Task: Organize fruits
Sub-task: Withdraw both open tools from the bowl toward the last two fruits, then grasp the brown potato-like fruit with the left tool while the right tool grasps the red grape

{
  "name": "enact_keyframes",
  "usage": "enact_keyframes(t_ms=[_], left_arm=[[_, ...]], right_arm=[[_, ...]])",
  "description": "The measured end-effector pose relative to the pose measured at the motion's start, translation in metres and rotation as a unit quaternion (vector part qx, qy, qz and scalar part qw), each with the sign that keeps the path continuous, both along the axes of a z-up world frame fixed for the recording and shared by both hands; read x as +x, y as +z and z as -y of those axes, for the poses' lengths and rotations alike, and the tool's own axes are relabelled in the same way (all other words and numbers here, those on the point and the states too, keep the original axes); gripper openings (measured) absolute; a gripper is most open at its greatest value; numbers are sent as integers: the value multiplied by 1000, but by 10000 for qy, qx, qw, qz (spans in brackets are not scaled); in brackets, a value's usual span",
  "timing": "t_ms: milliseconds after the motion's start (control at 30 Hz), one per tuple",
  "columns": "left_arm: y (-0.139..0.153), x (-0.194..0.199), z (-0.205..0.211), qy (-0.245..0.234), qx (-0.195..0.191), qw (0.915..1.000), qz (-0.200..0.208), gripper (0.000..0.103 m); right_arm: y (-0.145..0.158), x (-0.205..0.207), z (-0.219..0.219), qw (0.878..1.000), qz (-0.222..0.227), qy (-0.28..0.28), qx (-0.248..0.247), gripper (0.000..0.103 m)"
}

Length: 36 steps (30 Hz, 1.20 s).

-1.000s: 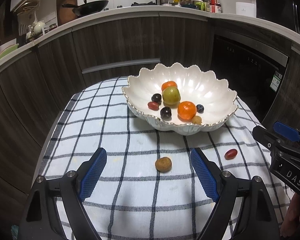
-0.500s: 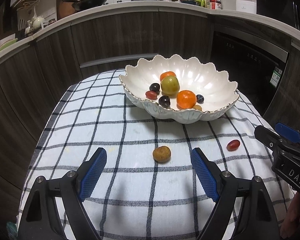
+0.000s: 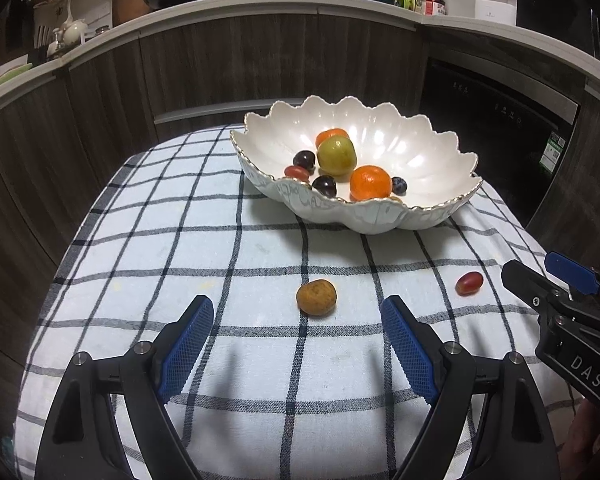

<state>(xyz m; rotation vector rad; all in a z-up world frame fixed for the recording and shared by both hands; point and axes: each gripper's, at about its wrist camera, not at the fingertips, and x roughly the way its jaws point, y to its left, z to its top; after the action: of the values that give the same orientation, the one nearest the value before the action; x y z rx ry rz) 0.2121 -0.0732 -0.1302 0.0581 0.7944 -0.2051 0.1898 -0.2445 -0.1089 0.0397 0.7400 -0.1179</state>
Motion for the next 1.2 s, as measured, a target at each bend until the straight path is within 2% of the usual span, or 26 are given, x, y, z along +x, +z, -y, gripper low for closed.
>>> enact_keyframes(t_ms=[200, 500, 733, 800, 933, 1067, 1200], left_arm=[[-8, 11, 4, 82, 42, 9999, -90, 85], [-26, 25, 8, 69, 68, 9992, -396, 70], [-35, 32, 9, 94, -6, 9985, -535, 67], [-36, 35, 10, 82, 3, 9985, -550, 63], [-38, 42, 13, 48, -46, 9982, -595, 58], [-40, 46, 16, -3, -49, 9979, -639, 51], [-41, 47, 16, -12, -66, 9978, -656, 50]], right_arm=[[-8, 10, 1, 9999, -101, 45, -47, 64], [-24, 26, -3, 9994, -300, 175, -35, 64], [-34, 34, -4, 9988, -436, 207, -29, 63], [-36, 36, -4, 9987, -463, 215, -20, 63], [-39, 40, -3, 9984, -520, 230, 31, 57], [-43, 44, -3, 9980, -578, 244, 78, 55], [-46, 47, -2, 9975, -642, 256, 120, 54]])
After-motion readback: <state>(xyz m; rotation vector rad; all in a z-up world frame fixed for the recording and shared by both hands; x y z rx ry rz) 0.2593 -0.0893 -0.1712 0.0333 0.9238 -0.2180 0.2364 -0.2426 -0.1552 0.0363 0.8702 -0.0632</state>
